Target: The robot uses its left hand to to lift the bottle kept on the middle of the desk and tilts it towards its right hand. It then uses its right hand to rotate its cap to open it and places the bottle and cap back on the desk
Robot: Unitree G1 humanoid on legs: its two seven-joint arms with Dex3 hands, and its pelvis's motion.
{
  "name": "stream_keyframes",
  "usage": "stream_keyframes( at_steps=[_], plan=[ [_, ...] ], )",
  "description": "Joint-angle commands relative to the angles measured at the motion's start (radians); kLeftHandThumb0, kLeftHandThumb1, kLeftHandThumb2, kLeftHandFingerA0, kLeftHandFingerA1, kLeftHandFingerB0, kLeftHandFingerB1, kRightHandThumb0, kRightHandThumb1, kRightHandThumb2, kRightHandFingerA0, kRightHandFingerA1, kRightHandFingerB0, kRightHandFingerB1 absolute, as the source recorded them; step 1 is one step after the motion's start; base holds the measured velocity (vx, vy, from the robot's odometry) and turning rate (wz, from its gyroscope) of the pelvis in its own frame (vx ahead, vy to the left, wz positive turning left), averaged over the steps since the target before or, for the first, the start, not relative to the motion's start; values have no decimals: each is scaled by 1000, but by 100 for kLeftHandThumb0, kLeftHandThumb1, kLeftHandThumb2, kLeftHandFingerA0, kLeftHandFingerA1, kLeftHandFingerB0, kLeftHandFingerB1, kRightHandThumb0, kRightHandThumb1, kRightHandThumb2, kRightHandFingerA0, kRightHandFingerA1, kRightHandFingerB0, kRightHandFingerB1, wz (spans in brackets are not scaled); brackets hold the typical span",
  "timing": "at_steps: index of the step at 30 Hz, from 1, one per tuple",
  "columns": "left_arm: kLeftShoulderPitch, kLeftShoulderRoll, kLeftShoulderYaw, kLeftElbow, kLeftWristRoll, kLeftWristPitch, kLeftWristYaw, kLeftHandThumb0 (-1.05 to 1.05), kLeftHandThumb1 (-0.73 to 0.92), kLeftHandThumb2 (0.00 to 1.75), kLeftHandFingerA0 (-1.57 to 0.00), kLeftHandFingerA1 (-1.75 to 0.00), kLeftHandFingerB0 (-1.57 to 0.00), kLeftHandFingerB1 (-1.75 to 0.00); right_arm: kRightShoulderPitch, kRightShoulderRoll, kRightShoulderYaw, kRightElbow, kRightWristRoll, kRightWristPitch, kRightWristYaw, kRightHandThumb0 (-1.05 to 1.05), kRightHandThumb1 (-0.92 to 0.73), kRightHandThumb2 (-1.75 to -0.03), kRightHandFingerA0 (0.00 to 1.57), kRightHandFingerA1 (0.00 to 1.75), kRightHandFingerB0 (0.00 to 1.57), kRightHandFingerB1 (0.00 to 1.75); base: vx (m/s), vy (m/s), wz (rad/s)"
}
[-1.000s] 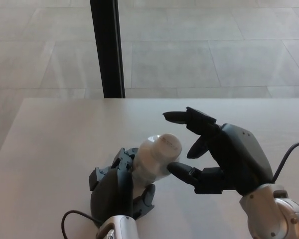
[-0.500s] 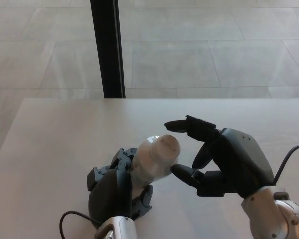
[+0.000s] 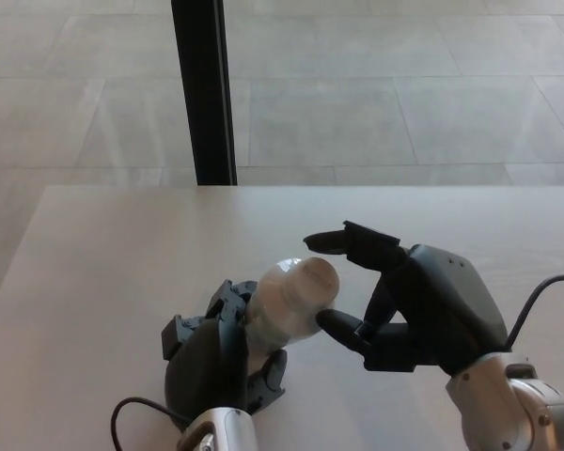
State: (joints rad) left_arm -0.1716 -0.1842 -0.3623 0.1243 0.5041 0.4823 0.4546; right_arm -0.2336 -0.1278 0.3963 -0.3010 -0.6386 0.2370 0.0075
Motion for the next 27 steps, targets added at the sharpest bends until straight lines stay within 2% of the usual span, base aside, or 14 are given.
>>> stream_keyframes(
  at_steps=[1, 4, 5, 6, 8, 12, 15, 17, 18, 19, 20, 21, 25, 27],
  plan=[
    [47, 0, 6, 47, 0, 65, -28, 21, 81, 89, -63, -106, -49, -77, -3, 6, 3, -1, -23, -14, -3, -52, -65, -59, 103, 113, 48, 48, 0, 0, 0],
    [46, -7, 10, 44, 2, 78, -24, 19, 83, 85, -64, -109, -47, -73, 0, 6, 6, -2, -29, -15, -2, -52, -65, -59, 104, 115, 48, 48, 0, 0, 0],
    [46, -7, 11, 42, 2, 81, -26, 7, 92, 65, -58, -110, -48, -68, 1, 5, 7, 0, -27, -20, -3, -53, -65, -59, 104, 116, 47, 48, 0, 0, 0],
    [47, -3, 7, 40, 5, 82, -31, 15, 81, 87, -63, -93, -40, -62, 1, 4, 7, 1, -26, -22, -2, -54, -65, -59, 104, 117, 46, 48, 0, 0, 0],
    [51, 2, 2, 39, 9, 79, -33, 7, 92, 65, -60, -114, -51, -68, 2, 4, 7, 2, -21, -31, 1, -55, -64, -59, 104, 115, 46, 47, 0, 0, 0],
    [49, -11, 16, 46, 0, 79, -22, 8, 92, 63, -58, -115, -48, -65, 3, 1, 1, 2, -19, -41, 0, -53, -65, -60, 104, 120, 46, 47, 0, 0, 0],
    [46, -7, 13, 41, 4, 93, -34, 8, 92, 67, -59, -89, -41, -54, 7, 0, -1, 5, -24, -41, -3, -51, -69, -62, 105, 123, 50, 49, 0, 0, 0],
    [46, 5, 2, 39, 15, 95, -42, 9, 92, 67, -59, -91, -42, -55, 10, -1, -3, 4, -24, -40, 0, -48, -70, -61, 103, 135, 53, 49, 0, 0, 0],
    [45, 6, 1, 43, 16, 92, -40, 8, 91, 66, -58, -80, -40, -53, 12, -2, -3, 4, -26, -43, -3, -40, -72, -69, 94, 159, 67, 61, 0, 0, 0],
    [46, 6, 1, 45, 17, 85, -33, 8, 90, 65, -60, -91, -43, -56, 15, -5, -1, 5, -34, -49, -11, -36, -72, -65, 94, 173, 75, 70, 0, 0, 0],
    [49, 2, 7, 44, 11, 79, -28, 7, 91, 65, -60, -98, -44, -57, 14, -5, 0, 6, -40, -49, -12, -40, -54, -99, 124, 138, 81, 84, 0, 0, 0],
    [53, -3, 14, 46, 4, 64, -17, 8, 91, 64, -61, -107, -46, -60, 13, -7, 0, 4, -40, -50, -9, -33, -71, -74, 95, 175, 86, 88, 0, 0, 0],
    [55, 3, 5, 49, 13, 70, -23, 9, 91, 66, -57, -78, -41, -54, 12, -11, 1, 7, -45, -68, -14, -33, -64, -85, 100, 168, 88, 98, 0, 0, 0],
    [59, 0, 6, 45, 12, 70, -21, 8, 91, 66, -58, -90, -42, -56, 12, -11, 1, 14, -49, -84, -29, -33, -59, -87, 101, 170, 88, 97, 0, 0, 0]
  ],
)
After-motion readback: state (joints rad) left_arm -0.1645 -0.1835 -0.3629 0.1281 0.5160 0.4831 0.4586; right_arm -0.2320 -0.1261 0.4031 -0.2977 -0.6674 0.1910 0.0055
